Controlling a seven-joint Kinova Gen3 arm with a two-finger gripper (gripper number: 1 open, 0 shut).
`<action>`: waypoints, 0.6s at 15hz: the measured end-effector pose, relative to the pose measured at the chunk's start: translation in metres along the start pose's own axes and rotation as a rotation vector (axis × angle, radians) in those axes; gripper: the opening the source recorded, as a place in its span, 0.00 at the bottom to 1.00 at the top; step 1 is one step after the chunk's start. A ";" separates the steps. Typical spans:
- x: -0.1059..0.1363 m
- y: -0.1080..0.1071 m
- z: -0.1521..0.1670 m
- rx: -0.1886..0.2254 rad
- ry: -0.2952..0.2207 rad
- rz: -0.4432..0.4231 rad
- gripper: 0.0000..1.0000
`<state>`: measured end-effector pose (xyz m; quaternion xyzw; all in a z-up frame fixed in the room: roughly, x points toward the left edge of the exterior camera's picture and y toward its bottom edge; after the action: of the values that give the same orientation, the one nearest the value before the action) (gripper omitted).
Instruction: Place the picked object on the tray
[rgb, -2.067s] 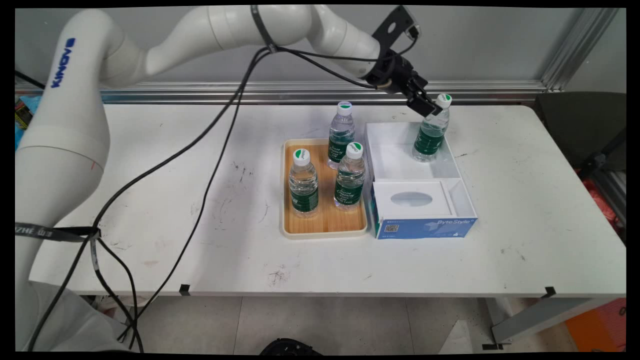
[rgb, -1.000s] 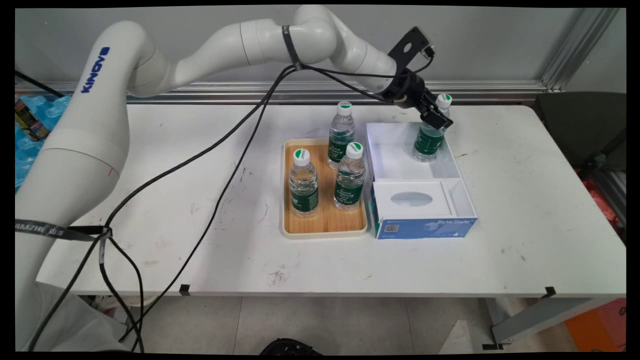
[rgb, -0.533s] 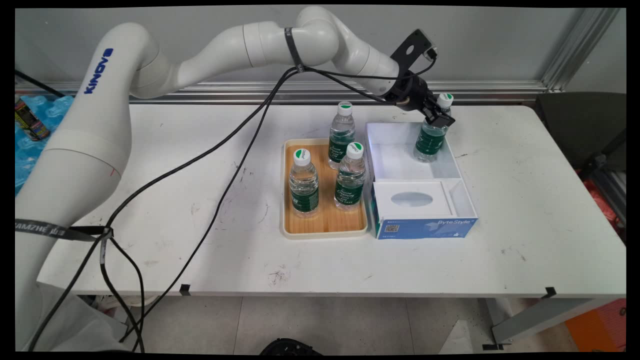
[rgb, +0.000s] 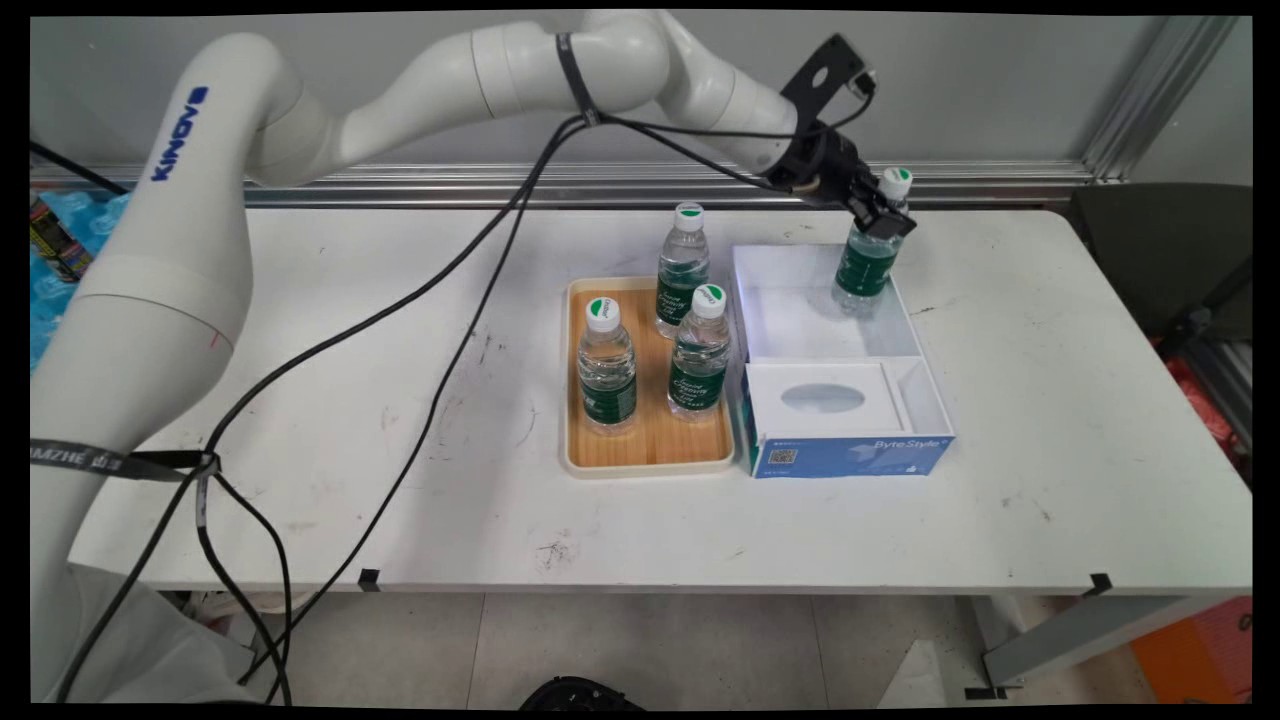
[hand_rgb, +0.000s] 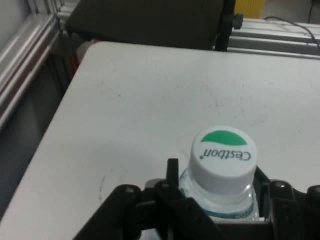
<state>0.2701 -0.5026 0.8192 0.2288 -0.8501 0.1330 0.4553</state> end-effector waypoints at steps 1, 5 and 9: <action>0.004 0.001 -0.006 0.000 0.002 0.006 0.00; 0.018 0.005 -0.041 0.008 -0.003 0.041 0.00; 0.027 0.004 -0.080 0.035 -0.018 0.088 0.00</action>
<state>0.3126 -0.4718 0.8857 0.2002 -0.8610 0.1658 0.4371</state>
